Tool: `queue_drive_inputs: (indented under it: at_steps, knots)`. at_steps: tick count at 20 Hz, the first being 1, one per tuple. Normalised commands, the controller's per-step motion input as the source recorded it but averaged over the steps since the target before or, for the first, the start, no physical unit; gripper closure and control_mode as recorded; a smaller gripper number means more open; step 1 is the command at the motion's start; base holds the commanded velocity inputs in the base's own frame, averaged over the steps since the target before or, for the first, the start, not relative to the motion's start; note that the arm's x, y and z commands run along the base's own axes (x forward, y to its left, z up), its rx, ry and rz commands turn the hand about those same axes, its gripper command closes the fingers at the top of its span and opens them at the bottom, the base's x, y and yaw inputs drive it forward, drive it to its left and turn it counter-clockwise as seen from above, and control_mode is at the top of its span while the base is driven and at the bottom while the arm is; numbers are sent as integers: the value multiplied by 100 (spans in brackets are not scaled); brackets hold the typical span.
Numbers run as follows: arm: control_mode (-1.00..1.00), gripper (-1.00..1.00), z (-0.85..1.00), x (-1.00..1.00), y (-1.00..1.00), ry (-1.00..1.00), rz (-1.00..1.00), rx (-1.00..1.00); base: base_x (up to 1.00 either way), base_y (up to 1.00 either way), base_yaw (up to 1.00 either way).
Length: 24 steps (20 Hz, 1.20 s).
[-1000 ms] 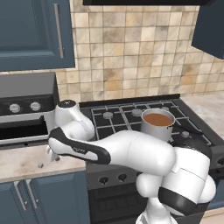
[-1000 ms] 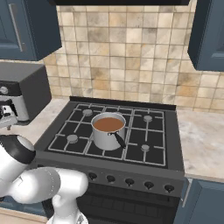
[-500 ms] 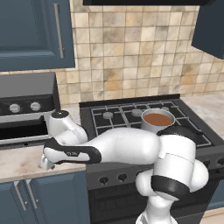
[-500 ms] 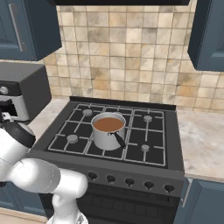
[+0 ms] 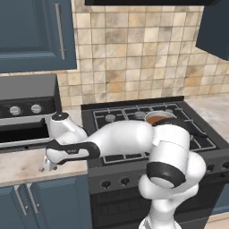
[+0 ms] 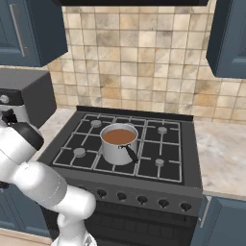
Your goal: Pick up the sugar cube(s) and place them in the saucepan with hot chocolate.
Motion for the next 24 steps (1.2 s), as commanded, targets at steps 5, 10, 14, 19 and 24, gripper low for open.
queue_drive_inputs:
  at_steps: [5, 10, 14, 19, 24]
  knots:
    - [-100, -100, -15, 23, 0, 0, 0, -1, 0, 0, 0]
    - [-100, -100, -25, 32, 0, 0, -2, -1, 0, 0, 0]
    - [-100, -100, -8, 11, 3, 4, -14, -3, 0, 0, 0]
    - [-100, -100, 0, 2, 9, 5, -14, -3, 0, 0, 0]
    - [-100, -100, -2, 16, 1, 13, -13, -5, 0, 0, 0]
